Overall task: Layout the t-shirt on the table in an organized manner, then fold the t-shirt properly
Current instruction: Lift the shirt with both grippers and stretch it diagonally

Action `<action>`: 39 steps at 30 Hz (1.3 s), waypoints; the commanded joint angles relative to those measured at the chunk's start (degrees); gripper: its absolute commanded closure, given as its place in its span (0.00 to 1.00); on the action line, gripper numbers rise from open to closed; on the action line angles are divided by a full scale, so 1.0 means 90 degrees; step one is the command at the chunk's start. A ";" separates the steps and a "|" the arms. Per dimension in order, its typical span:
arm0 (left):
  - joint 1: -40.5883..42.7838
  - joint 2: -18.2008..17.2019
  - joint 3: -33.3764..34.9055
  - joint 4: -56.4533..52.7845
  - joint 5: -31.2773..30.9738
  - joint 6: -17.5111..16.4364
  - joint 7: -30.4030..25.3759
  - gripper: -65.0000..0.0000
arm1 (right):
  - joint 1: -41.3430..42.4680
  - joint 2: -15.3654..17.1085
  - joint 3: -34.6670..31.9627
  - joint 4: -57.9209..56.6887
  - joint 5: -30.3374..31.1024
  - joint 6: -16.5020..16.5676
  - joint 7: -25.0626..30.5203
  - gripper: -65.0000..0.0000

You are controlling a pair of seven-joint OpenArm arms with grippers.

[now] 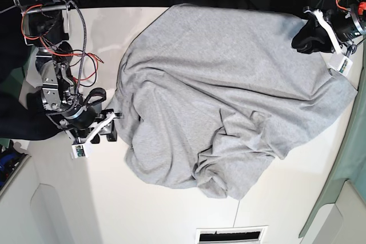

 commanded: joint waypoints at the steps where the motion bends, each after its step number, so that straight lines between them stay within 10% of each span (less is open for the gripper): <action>1: -0.0119 -0.0029 -0.0049 -0.0092 0.0027 0.0100 -0.0104 0.74 | 0.0148 -0.0002 -0.0005 -0.0017 0.0049 0.0017 0.0124 0.54; 12: -0.1588 0.0223 0.0386 -0.2186 0.0085 0.0146 -0.0226 0.74 | 0.0194 -0.0114 -0.0024 -0.0525 -0.0272 -0.0005 0.0240 1.00; 25: -0.3638 0.0214 0.1566 -0.4495 0.1909 0.1032 -0.0459 0.74 | 0.0267 0.0452 0.1132 -0.0413 -0.0294 0.0070 0.0100 1.00; 36: -0.4121 0.0114 0.1574 -0.4537 0.1892 0.1027 -0.0352 0.74 | -0.0704 0.0515 0.2620 0.0243 0.1763 0.1297 -0.0238 1.00; 39: -0.4097 0.0112 0.1574 -0.4537 0.1872 0.1025 -0.0219 0.74 | -0.0726 0.0495 0.2710 0.0491 0.2263 0.1460 -0.0236 0.75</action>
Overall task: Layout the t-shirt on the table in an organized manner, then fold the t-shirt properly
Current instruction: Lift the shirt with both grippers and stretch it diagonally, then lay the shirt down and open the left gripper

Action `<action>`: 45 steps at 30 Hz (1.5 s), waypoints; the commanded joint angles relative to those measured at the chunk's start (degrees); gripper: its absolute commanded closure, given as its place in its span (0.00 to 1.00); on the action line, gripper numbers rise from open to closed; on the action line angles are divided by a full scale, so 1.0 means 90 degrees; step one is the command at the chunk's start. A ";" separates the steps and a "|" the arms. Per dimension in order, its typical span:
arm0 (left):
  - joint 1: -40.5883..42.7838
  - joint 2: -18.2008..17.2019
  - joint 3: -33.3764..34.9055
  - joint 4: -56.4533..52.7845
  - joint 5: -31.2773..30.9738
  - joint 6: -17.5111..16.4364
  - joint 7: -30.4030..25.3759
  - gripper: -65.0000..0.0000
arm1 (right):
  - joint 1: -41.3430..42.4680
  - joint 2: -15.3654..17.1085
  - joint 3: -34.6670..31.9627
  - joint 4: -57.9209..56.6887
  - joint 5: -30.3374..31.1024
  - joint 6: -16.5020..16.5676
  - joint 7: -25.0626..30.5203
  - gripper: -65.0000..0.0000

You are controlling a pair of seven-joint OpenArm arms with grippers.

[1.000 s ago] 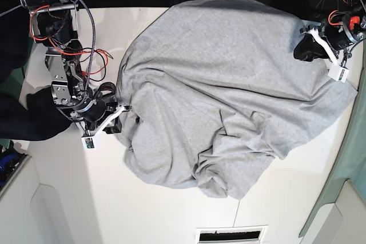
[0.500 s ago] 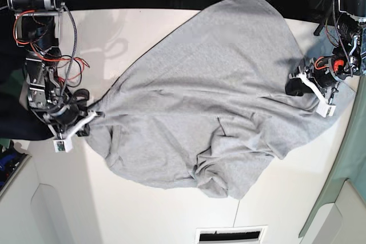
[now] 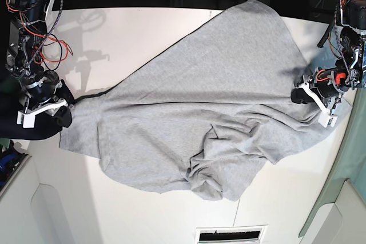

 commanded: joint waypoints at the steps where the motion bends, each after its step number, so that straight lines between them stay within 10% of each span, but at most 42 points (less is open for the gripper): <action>1: 0.0036 -0.0121 -0.0027 0.0015 0.0170 0.0112 0.0352 0.74 | 0.0168 0.0063 0.0034 0.0279 0.0192 0.0146 0.0177 0.68; 6: 0.0379 -0.0121 -0.0027 0.0051 -0.0454 -0.0894 0.0682 0.74 | 0.0340 -0.0277 -0.0107 0.0918 0.0134 0.0206 0.0182 0.61; 12: 0.0996 -0.0117 -0.0029 0.0427 -0.0818 -0.1003 0.0714 0.74 | 0.1161 -0.0869 -0.1141 0.0350 -0.1222 -0.0250 0.0729 0.62; 17: 0.1450 -0.0119 -0.0029 0.0653 -0.0818 -0.0974 0.0886 0.74 | 0.1889 -0.1035 -0.2625 -0.1035 -0.2246 -0.0420 0.0974 0.97; 23: 0.1770 -0.0175 -0.0029 0.0656 -0.0811 -0.0974 0.0954 0.74 | 0.2144 -0.0901 -0.3582 -0.2028 -0.3276 -0.0988 0.1132 1.00; 31: 0.1260 -0.0238 -0.0029 0.0648 0.0313 0.0221 0.0474 0.74 | 0.1642 -0.0114 -0.3580 -0.2023 -0.2579 -0.0406 0.1086 1.00; 34: 0.0772 -0.0228 -0.0029 0.0614 0.0549 0.0221 0.0495 0.74 | 0.1336 -0.0032 -0.3570 -0.1814 -0.2271 0.0206 0.1086 1.00; 45: -0.0716 -0.0187 0.0172 -0.0845 0.0639 0.0243 0.0457 0.74 | -0.0556 -0.0041 -0.3570 0.0850 -0.1938 0.0204 0.0937 1.00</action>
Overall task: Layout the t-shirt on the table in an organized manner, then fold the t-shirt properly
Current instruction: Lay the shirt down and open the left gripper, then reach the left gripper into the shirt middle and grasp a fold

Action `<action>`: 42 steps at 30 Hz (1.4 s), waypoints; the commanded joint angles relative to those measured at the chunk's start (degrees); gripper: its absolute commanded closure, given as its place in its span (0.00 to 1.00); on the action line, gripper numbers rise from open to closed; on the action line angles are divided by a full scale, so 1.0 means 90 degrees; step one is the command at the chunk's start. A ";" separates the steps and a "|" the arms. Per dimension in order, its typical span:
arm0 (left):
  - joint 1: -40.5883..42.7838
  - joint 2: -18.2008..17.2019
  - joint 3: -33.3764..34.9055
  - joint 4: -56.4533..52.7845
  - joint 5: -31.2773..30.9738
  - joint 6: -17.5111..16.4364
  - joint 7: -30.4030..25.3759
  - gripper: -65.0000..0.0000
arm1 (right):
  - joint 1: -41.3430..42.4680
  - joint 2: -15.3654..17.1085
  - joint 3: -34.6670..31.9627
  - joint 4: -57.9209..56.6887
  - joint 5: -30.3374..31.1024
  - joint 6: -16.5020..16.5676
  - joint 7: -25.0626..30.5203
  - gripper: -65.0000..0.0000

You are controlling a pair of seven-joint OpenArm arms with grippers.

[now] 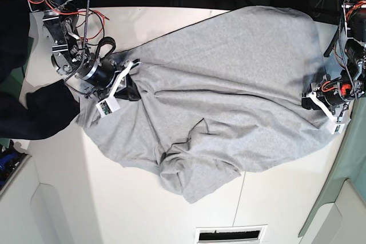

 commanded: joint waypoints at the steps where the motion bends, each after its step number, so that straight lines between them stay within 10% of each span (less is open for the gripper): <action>1: -0.0129 -0.0058 0.0129 -0.0228 0.0211 0.0151 0.0168 0.74 | -0.0107 0.0032 0.0012 0.0245 0.0131 0.0049 0.0049 1.00; 14: -0.0877 -0.0121 0.1222 -0.0515 0.0160 0.0066 0.0117 0.74 | -0.0520 -0.0563 0.0483 0.1161 0.0313 -0.0483 0.0049 1.00; 20: -0.0857 -0.0403 0.1222 -0.0068 -0.0612 -0.0097 0.0226 0.74 | 0.0464 -0.0799 0.1054 0.1107 0.0308 -0.0617 0.0036 0.53; 29: -0.0804 -0.0537 0.1222 0.0051 -0.0945 -0.0260 0.0595 0.74 | 0.2176 -0.0896 0.1037 -0.1222 -0.0216 -0.1217 -0.0019 0.54; 33: -0.0821 -0.0534 0.1222 0.0423 -0.0923 -0.0257 0.0282 0.74 | 0.2237 -0.0823 0.1039 -0.2025 -0.0359 -0.1207 -0.0022 0.79; 37: -0.0979 -0.0393 0.1222 0.1008 -0.0678 -0.0061 -0.0148 0.74 | 0.1868 -0.0704 0.1039 -0.1940 -0.0301 -0.0746 -0.0017 1.00; 42: -0.1285 0.0415 0.1260 0.1183 0.0282 0.0053 -0.0879 0.74 | 0.1129 -0.0532 0.1056 -0.1146 -0.0287 -0.0243 -0.0024 1.00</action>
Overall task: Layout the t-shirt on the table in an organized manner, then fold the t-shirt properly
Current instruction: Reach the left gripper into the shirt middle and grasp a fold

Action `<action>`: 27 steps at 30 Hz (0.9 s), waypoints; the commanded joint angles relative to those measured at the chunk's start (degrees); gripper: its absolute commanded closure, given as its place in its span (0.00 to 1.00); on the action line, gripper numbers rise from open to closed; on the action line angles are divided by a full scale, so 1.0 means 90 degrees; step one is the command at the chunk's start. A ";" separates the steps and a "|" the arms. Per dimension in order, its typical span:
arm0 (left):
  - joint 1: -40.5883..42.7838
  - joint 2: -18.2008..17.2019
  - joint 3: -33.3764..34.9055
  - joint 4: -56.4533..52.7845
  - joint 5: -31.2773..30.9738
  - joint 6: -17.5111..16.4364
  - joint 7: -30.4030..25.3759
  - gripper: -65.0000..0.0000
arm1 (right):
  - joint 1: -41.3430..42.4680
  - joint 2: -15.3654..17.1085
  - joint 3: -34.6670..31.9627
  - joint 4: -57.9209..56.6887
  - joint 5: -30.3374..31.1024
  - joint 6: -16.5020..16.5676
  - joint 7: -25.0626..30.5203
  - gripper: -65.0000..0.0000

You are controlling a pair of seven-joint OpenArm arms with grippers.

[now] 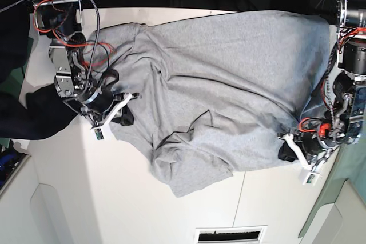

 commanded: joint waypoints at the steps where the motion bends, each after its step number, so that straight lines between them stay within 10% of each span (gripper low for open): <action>1: -0.0221 0.0199 0.0068 0.0032 0.0019 -0.0063 -0.0112 0.75 | -0.0129 0.0095 0.0027 0.0355 0.0056 0.0078 0.0068 1.00; 11: -0.0792 0.1746 0.1209 -0.0906 0.0845 0.0551 -0.0471 0.83 | -0.1824 0.0134 0.0024 0.2924 0.0153 0.0039 -0.0933 1.00; 27: -0.0741 0.1800 0.1620 -0.0918 0.0889 0.0559 -0.0767 0.83 | -0.1139 0.0104 0.0024 0.2977 0.0219 -0.0646 -0.0794 1.00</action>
